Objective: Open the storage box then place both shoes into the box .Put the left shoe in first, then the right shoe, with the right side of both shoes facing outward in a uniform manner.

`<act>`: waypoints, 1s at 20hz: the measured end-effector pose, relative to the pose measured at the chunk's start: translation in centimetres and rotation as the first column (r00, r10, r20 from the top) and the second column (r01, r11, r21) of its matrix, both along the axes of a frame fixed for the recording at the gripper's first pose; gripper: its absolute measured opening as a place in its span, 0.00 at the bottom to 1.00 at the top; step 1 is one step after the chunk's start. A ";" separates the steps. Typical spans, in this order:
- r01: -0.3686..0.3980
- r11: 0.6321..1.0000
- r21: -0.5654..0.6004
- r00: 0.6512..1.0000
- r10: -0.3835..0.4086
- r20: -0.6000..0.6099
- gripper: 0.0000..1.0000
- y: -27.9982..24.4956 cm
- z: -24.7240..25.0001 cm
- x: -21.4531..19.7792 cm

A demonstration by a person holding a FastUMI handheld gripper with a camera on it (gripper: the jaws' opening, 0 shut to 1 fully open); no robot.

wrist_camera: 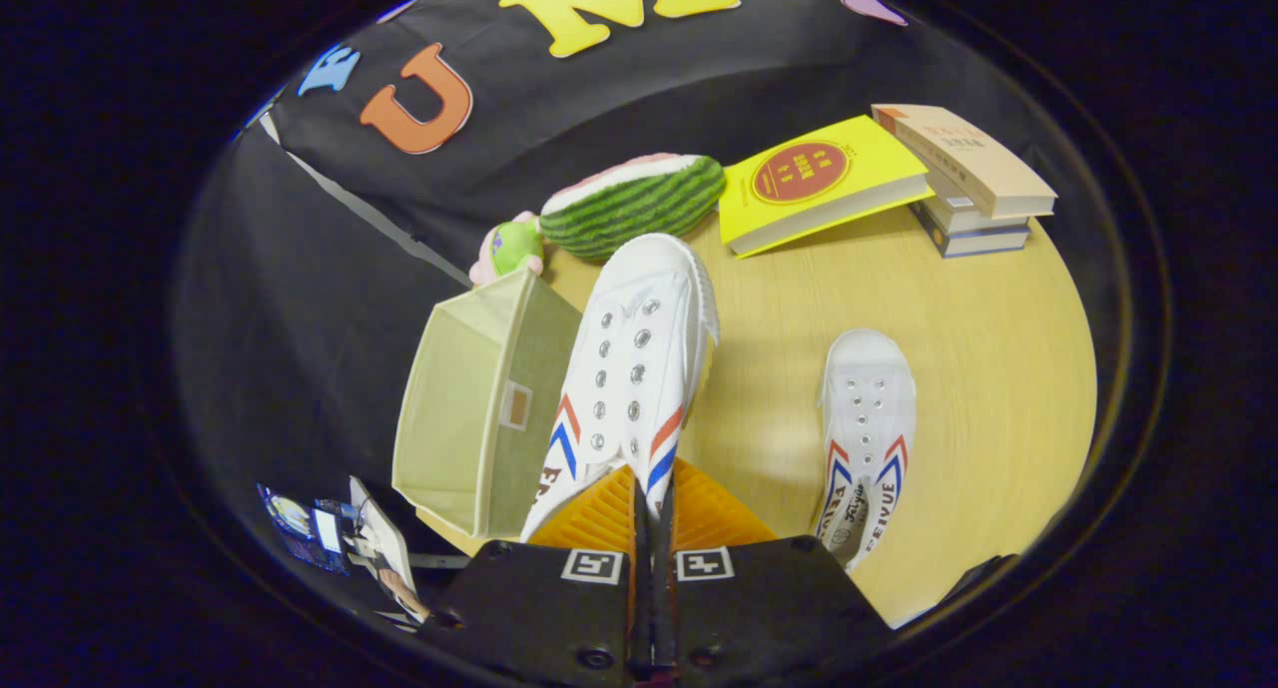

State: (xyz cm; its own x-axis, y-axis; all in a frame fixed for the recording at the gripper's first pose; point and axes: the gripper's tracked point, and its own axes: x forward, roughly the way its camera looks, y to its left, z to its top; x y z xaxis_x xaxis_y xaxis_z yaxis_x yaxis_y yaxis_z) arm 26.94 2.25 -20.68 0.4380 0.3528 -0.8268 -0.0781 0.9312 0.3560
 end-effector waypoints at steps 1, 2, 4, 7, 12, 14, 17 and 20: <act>0.006 1.000 0.007 1.000 -0.006 0.011 0.06 0.8 0.8 0.2; 0.010 1.000 0.024 1.000 -0.011 0.016 0.06 2.0 1.6 0.3; 0.003 0.998 0.059 0.999 -0.005 0.031 0.06 4.6 2.9 0.3; -0.026 0.996 0.082 0.997 0.019 0.079 0.06 8.8 3.8 0.5; -0.060 0.993 0.104 0.997 0.055 0.050 0.06 15.8 2.2 0.3; -0.070 0.994 0.087 0.996 0.066 0.052 0.06 18.2 0.8 0.6; -0.086 0.995 0.041 0.995 0.084 0.052 0.06 20.5 -1.3 0.6; -0.091 0.996 0.014 0.996 0.090 0.023 0.06 22.5 -3.9 0.3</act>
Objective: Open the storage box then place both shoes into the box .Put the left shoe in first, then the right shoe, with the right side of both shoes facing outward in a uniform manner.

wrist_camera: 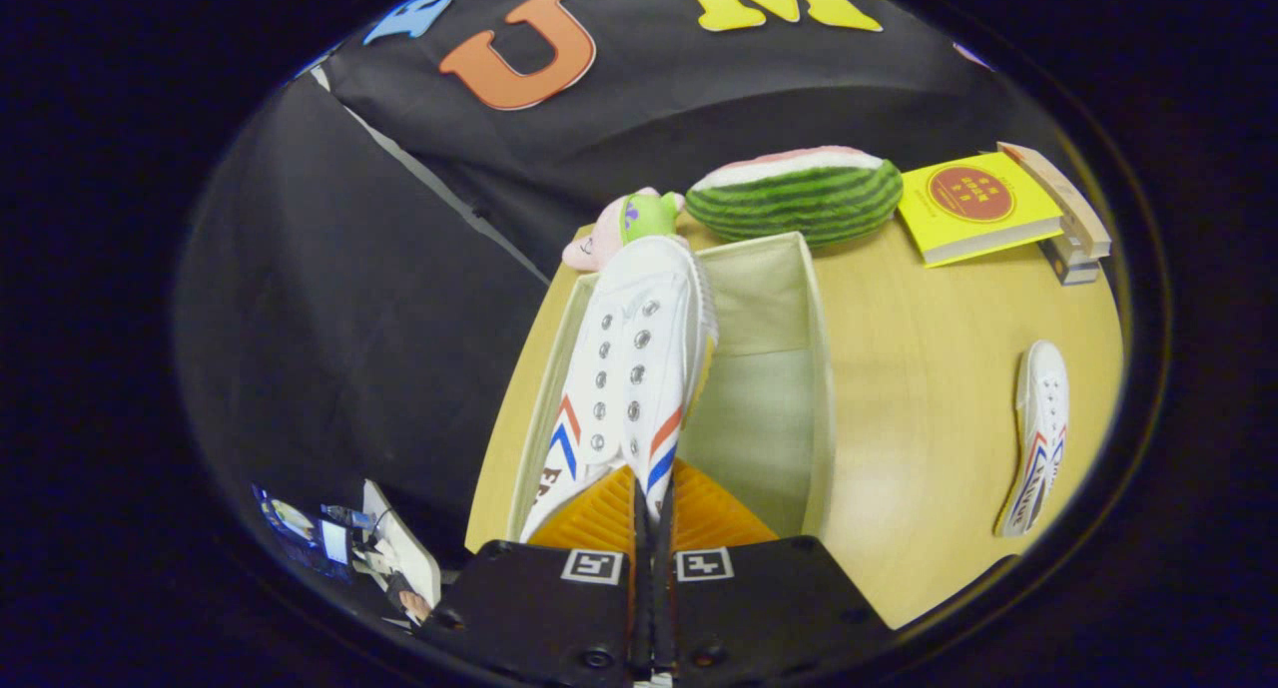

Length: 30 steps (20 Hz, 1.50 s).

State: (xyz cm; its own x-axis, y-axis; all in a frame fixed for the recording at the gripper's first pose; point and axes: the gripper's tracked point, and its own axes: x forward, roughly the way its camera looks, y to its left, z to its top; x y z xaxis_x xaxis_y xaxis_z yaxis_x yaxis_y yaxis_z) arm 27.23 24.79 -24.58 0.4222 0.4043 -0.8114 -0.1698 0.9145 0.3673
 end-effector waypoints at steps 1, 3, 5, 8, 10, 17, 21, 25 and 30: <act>0.007 1.000 -0.004 1.000 -0.007 -0.018 0.06 0.5 -0.9 0.0; 0.020 1.000 -0.002 0.999 -0.020 -0.039 0.06 1.4 -2.5 0.3; 0.015 1.000 -0.019 0.999 -0.015 -0.037 0.06 2.2 -4.6 0.2; -0.012 1.000 0.003 0.999 0.012 -0.031 0.08 3.2 -5.5 0.4; -0.042 0.999 0.034 0.999 0.042 -0.001 0.29 3.7 -4.6 0.4; -0.062 0.997 -0.048 0.989 0.068 0.132 0.86 -1.8 1.7 -0.1; -0.063 0.994 -0.090 0.980 0.078 0.182 0.89 -6.7 5.0 -1.2; -0.034 0.988 -0.148 0.975 0.065 0.213 1.00 -13.0 6.1 -2.1; 0.051 0.987 -0.155 0.982 -0.021 0.187 1.00 -21.5 4.2 -2.7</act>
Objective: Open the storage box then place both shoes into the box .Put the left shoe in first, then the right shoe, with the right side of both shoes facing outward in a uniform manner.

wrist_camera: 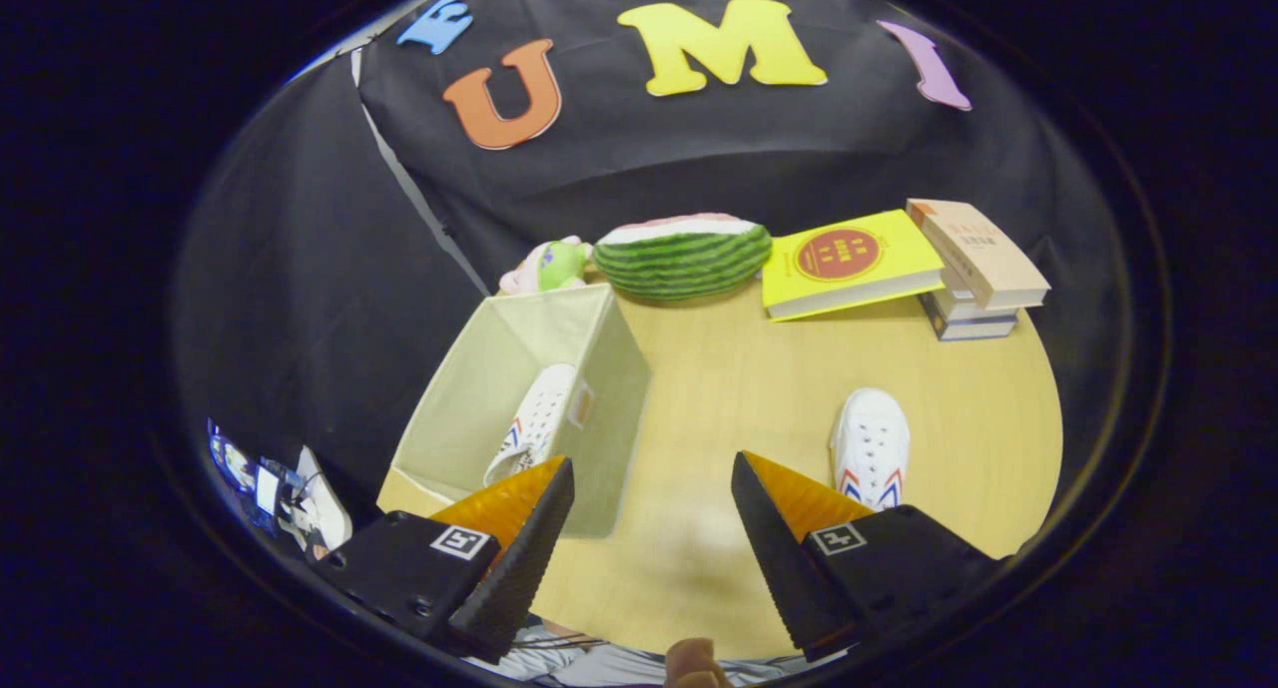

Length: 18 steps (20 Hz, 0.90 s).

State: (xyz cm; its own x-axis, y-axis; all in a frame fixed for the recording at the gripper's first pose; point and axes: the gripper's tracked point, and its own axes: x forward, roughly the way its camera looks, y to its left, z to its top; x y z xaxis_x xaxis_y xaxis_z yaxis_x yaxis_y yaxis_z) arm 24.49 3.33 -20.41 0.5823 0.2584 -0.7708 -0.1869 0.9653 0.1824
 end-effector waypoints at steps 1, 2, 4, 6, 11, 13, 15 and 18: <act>0.018 1.000 -0.006 1.000 -0.018 -0.007 1.00 -1.8 -0.7 0.0; 0.032 0.999 -0.013 0.999 -0.033 -0.018 1.00 -3.4 -1.4 -0.1; 0.092 0.994 -0.054 0.995 -0.093 -0.032 1.00 -7.6 -3.0 0.0; 0.146 0.982 -0.124 0.989 -0.148 -0.013 1.00 -12.1 -4.3 0.2; 0.169 0.980 -0.110 0.971 -0.184 -0.151 1.00 -16.5 -9.0 -1.6; 0.195 0.975 -0.110 0.954 -0.214 -0.207 0.97 -18.1 -11.1 -2.1; 0.194 0.978 -0.083 0.945 -0.209 -0.253 0.94 -18.2 -13.0 -2.3; 0.170 0.985 -0.019 0.949 -0.168 -0.268 0.73 -17.5 -16.2 -1.4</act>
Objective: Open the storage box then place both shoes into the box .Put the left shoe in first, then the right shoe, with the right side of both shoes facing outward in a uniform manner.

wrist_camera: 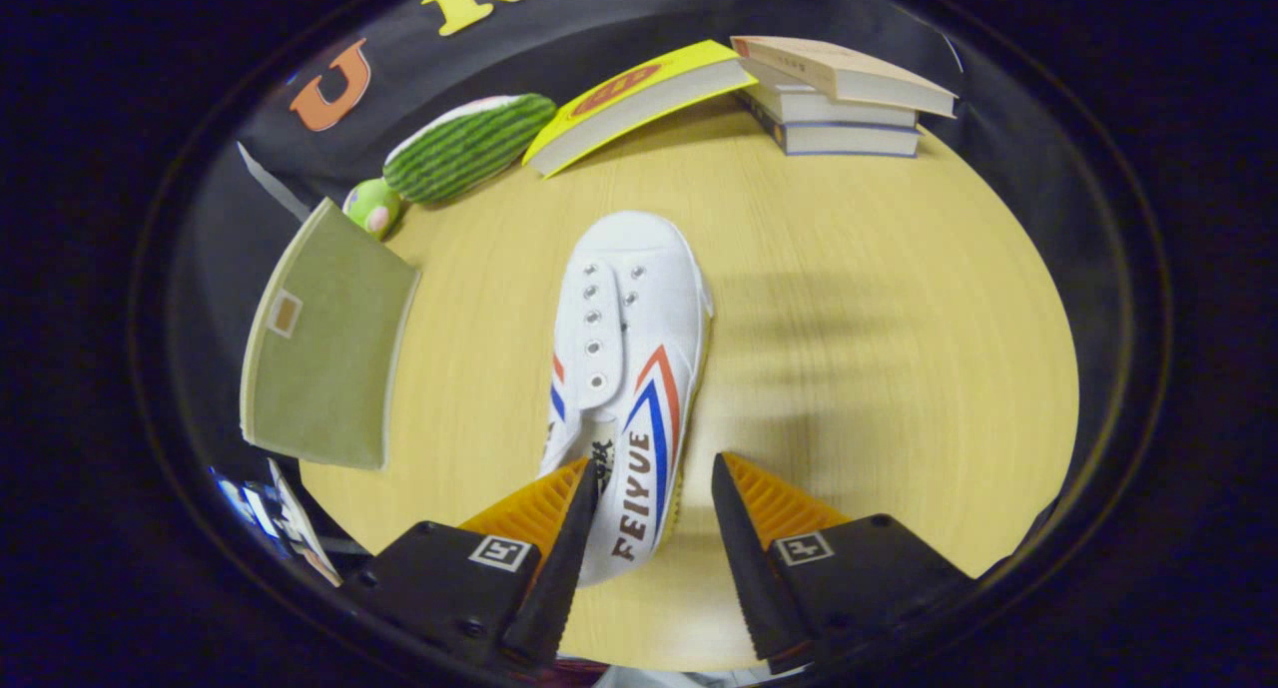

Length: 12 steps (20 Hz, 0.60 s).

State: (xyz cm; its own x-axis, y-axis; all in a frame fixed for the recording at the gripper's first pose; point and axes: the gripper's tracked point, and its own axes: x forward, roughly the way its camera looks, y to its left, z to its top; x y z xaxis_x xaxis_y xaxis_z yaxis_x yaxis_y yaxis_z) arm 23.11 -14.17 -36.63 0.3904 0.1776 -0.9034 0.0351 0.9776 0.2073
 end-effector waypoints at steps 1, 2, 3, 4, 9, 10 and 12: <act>-0.007 1.000 0.026 0.999 0.008 -0.034 0.66 0.4 -1.9 0.0; 0.011 0.999 0.034 1.000 -0.010 -0.023 0.59 0.0 -1.4 0.5; 0.013 0.999 0.033 1.000 -0.012 -0.029 0.51 -0.3 -2.3 0.3; 0.017 0.998 0.053 0.999 -0.015 -0.036 0.44 -0.4 -2.1 0.0; 0.074 0.990 0.117 0.997 -0.070 -0.036 0.26 -2.4 0.1 0.8; 0.069 0.992 0.104 0.997 -0.067 -0.024 0.26 -2.5 0.5 1.0; 0.061 0.995 0.082 0.998 -0.062 0.001 0.26 -2.5 1.7 1.4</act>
